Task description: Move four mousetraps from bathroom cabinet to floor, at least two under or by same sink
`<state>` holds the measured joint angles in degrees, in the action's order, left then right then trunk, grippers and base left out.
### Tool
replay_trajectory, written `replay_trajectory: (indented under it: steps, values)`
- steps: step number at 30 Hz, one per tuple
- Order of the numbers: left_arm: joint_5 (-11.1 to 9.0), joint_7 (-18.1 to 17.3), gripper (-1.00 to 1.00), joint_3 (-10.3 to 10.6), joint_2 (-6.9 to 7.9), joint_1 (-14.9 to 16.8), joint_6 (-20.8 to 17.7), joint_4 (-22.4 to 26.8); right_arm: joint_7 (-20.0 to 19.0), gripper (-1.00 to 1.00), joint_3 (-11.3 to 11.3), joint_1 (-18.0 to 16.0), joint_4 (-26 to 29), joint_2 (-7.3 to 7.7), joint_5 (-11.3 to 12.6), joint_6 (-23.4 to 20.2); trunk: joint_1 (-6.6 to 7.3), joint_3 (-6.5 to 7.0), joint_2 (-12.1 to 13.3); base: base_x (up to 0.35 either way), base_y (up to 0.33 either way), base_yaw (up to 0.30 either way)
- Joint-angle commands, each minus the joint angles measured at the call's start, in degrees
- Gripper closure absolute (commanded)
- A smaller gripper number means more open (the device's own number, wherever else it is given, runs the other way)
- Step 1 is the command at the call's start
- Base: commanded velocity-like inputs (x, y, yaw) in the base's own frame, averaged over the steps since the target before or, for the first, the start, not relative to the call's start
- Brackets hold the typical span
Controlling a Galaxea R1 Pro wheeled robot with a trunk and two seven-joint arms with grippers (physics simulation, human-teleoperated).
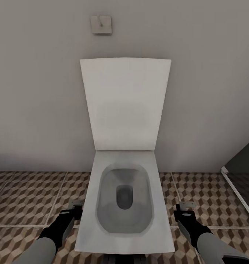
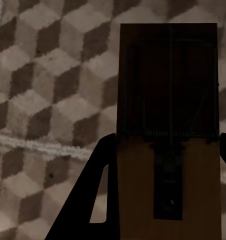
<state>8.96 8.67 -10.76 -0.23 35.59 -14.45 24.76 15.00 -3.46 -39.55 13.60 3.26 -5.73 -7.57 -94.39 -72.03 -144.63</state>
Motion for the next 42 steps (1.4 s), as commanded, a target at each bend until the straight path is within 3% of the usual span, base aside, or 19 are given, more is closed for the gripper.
replay_trajectory:
  steps: [1,13,17,24,29,42]
  values:
    - [0.68,0.03,1.0,-0.06,-0.08,0.01,-0.31,0.13,0.0,1.0,-0.4,0.0,0.11,-0.02,-0.51,-0.38,0.01,-0.04,-0.02,0.0,0.0,0.0]
    - [0.72,0.03,1.0,0.02,-0.18,0.01,-0.16,0.68,-0.06,1.0,-0.42,0.0,0.12,-0.02,-0.25,0.04,0.01,-0.04,-0.02,0.0,0.0,0.0]
    - [0.83,0.18,1.0,0.01,-0.16,0.01,0.15,0.5,-0.06,1.0,-0.39,0.0,0.12,-0.02,-0.25,2.99,0.01,-0.04,-0.02,0.0,0.0,0.0]
    - [0.63,0.21,1.0,-0.06,-0.08,0.01,5.77,-0.2,-0.06,1.0,-0.41,0.0,-0.47,-0.01,-0.18,8.61,0.01,-0.04,-0.02,0.0,0.0,0.0]
    - [0.52,0.21,1.0,-0.29,-0.05,0.01,7.77,-1.99,-0.06,1.0,-0.41,0.0,-0.7,-0.03,-0.42,9.32,0.01,-0.04,-0.02,0.0,0.0,0.0]
    - [0.62,0.21,1.0,-0.22,0.03,0.01,8.15,-5.44,-0.06,1.0,-0.34,0.0,-0.78,-0.09,-0.59,9.42,0.01,-0.04,-0.02,0.0,0.0,0.0]
